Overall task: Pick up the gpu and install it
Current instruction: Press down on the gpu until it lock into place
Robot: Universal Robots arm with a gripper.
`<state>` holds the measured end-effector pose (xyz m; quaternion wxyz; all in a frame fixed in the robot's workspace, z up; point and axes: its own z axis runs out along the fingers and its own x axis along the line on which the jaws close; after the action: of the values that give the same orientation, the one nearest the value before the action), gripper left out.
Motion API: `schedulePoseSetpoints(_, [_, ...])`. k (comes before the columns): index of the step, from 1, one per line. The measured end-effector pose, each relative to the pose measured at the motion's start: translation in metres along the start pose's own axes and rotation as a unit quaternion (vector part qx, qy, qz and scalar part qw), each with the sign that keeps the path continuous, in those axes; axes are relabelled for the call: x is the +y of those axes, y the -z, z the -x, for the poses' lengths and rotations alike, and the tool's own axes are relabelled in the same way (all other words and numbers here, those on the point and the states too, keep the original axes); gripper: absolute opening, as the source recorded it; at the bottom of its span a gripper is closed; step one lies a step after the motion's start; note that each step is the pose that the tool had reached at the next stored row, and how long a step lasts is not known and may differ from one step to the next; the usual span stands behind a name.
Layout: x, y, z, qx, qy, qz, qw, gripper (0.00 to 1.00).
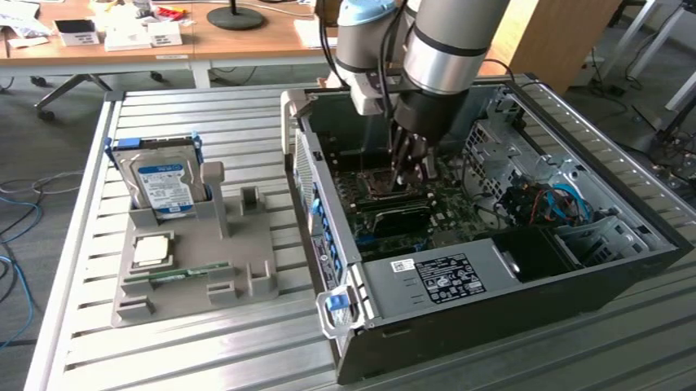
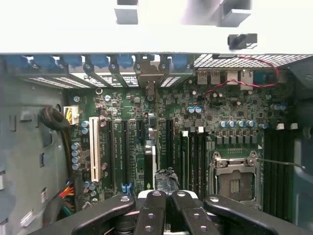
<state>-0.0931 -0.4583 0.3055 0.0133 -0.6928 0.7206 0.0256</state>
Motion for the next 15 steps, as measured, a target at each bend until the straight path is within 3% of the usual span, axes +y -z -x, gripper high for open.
schedulePoseSetpoints(9, [0.0003, 0.0154, 0.001, 0.0000, 0.000, -0.0003, 1.0000, 0.11])
schedulePoseSetpoints(15, [0.0003, 0.0159, 0.001, 0.0000, 0.000, -0.0005, 1.0000, 0.11])
